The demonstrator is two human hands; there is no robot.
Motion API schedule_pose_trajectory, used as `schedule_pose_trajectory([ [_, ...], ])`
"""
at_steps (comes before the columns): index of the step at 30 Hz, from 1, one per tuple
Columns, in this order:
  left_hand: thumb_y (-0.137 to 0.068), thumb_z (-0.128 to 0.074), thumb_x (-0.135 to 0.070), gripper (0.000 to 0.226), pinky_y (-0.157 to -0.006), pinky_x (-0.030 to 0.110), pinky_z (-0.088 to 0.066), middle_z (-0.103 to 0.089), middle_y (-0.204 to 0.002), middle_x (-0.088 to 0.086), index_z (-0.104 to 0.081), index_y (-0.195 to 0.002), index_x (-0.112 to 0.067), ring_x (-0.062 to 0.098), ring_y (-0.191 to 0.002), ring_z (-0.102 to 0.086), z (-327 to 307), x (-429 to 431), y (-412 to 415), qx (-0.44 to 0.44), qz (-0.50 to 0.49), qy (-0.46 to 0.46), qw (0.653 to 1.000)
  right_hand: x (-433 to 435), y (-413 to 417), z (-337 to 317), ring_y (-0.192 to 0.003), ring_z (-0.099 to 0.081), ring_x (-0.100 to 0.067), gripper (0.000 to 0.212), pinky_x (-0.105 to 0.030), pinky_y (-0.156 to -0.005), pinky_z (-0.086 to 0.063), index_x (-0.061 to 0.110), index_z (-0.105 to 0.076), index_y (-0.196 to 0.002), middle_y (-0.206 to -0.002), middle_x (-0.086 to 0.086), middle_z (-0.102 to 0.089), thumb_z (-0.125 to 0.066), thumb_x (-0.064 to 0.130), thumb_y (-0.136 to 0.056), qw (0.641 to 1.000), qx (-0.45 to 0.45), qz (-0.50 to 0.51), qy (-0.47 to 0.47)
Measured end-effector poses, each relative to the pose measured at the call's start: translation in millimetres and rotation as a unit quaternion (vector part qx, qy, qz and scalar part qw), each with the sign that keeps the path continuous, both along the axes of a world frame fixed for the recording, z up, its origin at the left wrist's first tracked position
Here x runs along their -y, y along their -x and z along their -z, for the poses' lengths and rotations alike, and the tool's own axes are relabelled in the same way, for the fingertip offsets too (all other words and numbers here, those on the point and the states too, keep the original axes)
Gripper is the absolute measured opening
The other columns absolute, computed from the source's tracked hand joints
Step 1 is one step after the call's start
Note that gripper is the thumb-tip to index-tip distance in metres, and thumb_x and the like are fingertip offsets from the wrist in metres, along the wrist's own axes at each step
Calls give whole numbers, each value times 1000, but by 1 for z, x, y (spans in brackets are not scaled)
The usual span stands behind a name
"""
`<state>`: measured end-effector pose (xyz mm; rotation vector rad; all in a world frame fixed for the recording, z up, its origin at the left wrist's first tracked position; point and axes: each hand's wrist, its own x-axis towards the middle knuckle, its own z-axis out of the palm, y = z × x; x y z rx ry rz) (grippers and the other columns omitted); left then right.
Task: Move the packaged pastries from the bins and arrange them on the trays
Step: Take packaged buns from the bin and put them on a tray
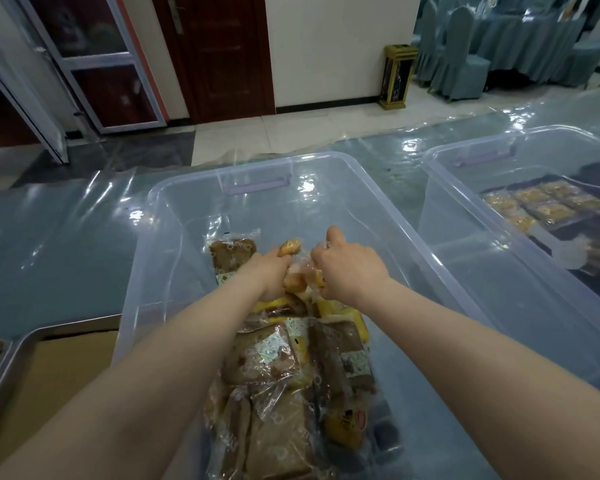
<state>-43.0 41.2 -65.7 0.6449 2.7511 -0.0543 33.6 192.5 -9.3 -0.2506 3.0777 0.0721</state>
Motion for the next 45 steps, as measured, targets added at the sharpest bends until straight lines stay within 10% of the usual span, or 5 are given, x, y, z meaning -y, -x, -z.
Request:
schedule_pose_trajectory([
  [11,-81,-61,-15,70,-105,44,-36,-7,-157,9,-28,-143,-18,35,-133,-26,-124,71,-53,-264,-3,-60,963,34,-20,-64,-70,-54,-30,43,-30,-51,-38,21,-50,-114,-125,-5,-35,-70,34,-78,981,-151,-4,118],
  [21,-78,-63,-19,80,-103,42,-33,-15,-156,6,-24,-147,-21,33,-125,-34,-185,287,-182,-392,-136,-125,901,230,-75,-133,-72,-43,-14,43,-29,-53,-42,23,-56,-106,-120,1,-36,-77,39,-72,916,-290,-182,207],
  [45,-75,-64,-31,76,-103,36,-32,-10,-157,-2,-27,-141,-31,29,-129,-31,-35,785,-456,-235,-453,-120,852,784,-220,7,-80,-55,-15,44,-34,-67,-54,40,-52,-109,-123,12,-28,-68,58,-72,894,-45,-341,287],
])
